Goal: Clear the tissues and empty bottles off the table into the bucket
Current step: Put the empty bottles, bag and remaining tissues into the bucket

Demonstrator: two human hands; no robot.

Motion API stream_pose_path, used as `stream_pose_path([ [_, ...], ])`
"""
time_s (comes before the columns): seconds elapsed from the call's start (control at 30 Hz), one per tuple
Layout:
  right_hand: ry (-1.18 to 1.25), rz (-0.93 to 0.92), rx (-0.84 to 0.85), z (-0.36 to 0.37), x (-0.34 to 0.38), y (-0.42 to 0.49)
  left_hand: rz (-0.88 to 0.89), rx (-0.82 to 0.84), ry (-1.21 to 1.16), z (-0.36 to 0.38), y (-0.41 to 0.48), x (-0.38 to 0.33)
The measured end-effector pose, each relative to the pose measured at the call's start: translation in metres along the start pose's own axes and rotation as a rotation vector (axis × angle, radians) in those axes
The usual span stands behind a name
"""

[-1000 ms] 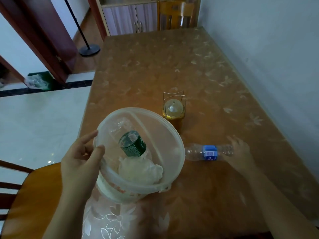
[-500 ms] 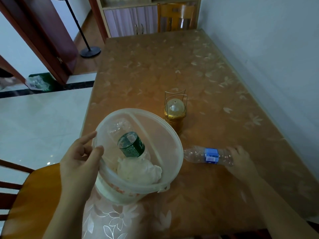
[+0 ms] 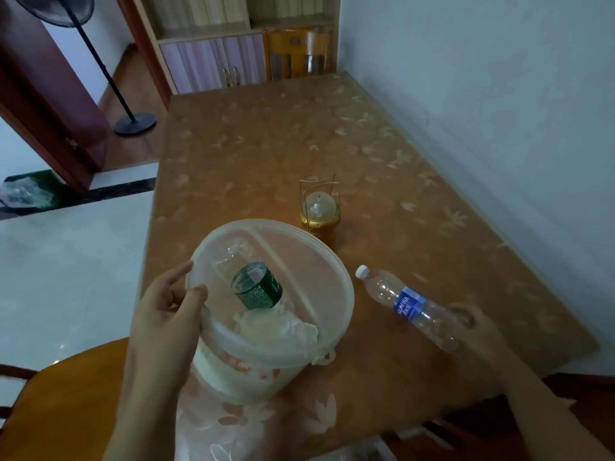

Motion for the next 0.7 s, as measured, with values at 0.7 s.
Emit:
stream_pose_path([
  [0.7,0.302,-0.565,-0.121,0.006,0.139,-0.120,0.141,0.205,-0.079,0.035,-0.009,-0.011],
])
Point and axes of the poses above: each hand's wrist, its own y-axis towards the middle knuckle, its own z-axis out of the palm, x = y × z, the point moved 8 cm from there along y, towards the middle knuckle, and after that the axes turned 15 degrees about y, right-handed, at the moved point
